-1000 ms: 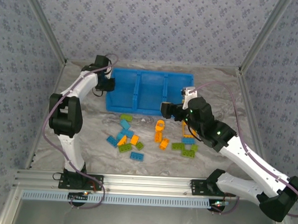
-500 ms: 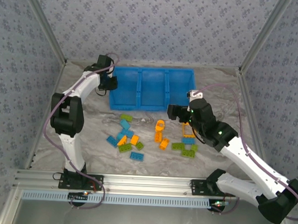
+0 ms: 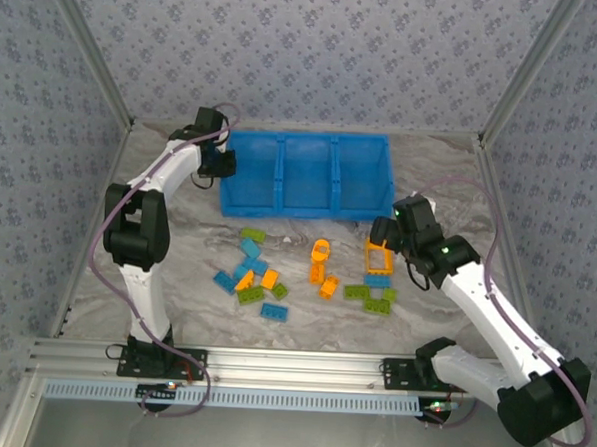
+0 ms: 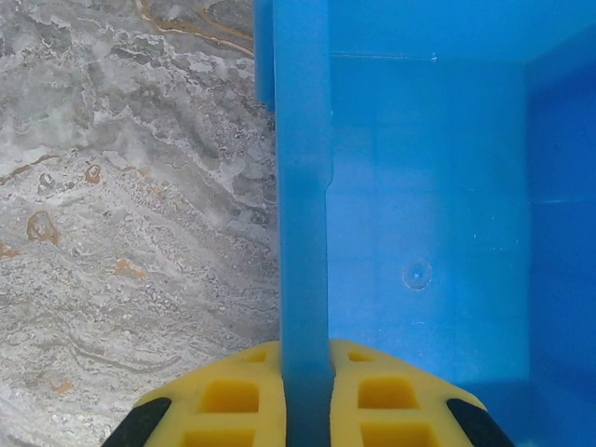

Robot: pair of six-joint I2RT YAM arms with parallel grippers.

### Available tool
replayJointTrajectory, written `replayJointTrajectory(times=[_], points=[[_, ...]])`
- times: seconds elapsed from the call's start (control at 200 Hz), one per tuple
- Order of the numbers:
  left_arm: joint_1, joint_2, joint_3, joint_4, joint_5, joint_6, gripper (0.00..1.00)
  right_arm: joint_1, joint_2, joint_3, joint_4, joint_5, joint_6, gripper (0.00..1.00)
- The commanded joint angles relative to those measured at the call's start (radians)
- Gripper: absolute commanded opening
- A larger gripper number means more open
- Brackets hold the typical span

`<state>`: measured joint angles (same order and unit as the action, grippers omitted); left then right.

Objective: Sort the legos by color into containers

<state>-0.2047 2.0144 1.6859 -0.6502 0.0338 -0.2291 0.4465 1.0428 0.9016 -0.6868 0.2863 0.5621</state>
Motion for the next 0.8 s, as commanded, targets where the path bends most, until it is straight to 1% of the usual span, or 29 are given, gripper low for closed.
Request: replayJointTrajectory(times=[0.0, 0.05, 0.085, 0.245, 0.325, 0.405, 0.43, 0.475, 0.495, 0.53, 0.585, 0.715, 0.799], points=[[0.001, 0.006, -0.046, 0.016, 0.012, 0.035, 0.21, -0.021, 0.036, -0.016, -0.044, -0.028, 0.01, 0.89], [0.001, -0.023, -0.074, 0.04, 0.001, 0.037, 0.34, -0.025, 0.062, -0.016, -0.036, -0.042, -0.004, 0.87], [0.001, -0.045, -0.088, 0.051, -0.003, 0.037, 0.41, -0.024, 0.079, -0.015, -0.031, -0.046, -0.014, 0.86], [-0.002, -0.185, -0.144, 0.1, -0.033, 0.019, 0.53, -0.014, 0.167, -0.002, 0.004, -0.084, -0.038, 0.71], [-0.004, -0.27, -0.19, 0.123, -0.04, -0.006, 0.55, -0.001, 0.221, 0.002, 0.026, -0.11, -0.031, 0.61], [-0.007, -0.385, -0.273, 0.167, -0.018, -0.047, 0.56, 0.024, 0.286, 0.019, 0.025, -0.097, -0.019, 0.54], [-0.011, -0.426, -0.306, 0.185, -0.001, -0.062, 0.62, 0.033, 0.312, 0.023, 0.028, -0.098, -0.019, 0.51], [-0.024, -0.5, -0.368, 0.217, 0.034, -0.089, 0.63, 0.047, 0.353, 0.033, 0.04, -0.106, -0.019, 0.46], [-0.033, -0.532, -0.396, 0.232, 0.051, -0.102, 0.69, 0.052, 0.371, 0.039, 0.044, -0.109, -0.019, 0.43], [-0.052, -0.582, -0.446, 0.257, 0.078, -0.127, 0.7, 0.061, 0.4, 0.051, 0.048, -0.113, -0.02, 0.39], [-0.092, -0.666, -0.523, 0.292, 0.107, -0.16, 0.7, 0.071, 0.443, 0.067, 0.053, -0.103, -0.017, 0.39], [-0.183, -0.843, -0.674, 0.322, 0.101, -0.245, 0.71, 0.072, 0.51, 0.091, 0.034, -0.072, 0.002, 0.38], [-0.221, -0.945, -0.752, 0.338, 0.103, -0.303, 0.72, 0.072, 0.533, 0.096, 0.039, -0.073, 0.001, 0.34]])
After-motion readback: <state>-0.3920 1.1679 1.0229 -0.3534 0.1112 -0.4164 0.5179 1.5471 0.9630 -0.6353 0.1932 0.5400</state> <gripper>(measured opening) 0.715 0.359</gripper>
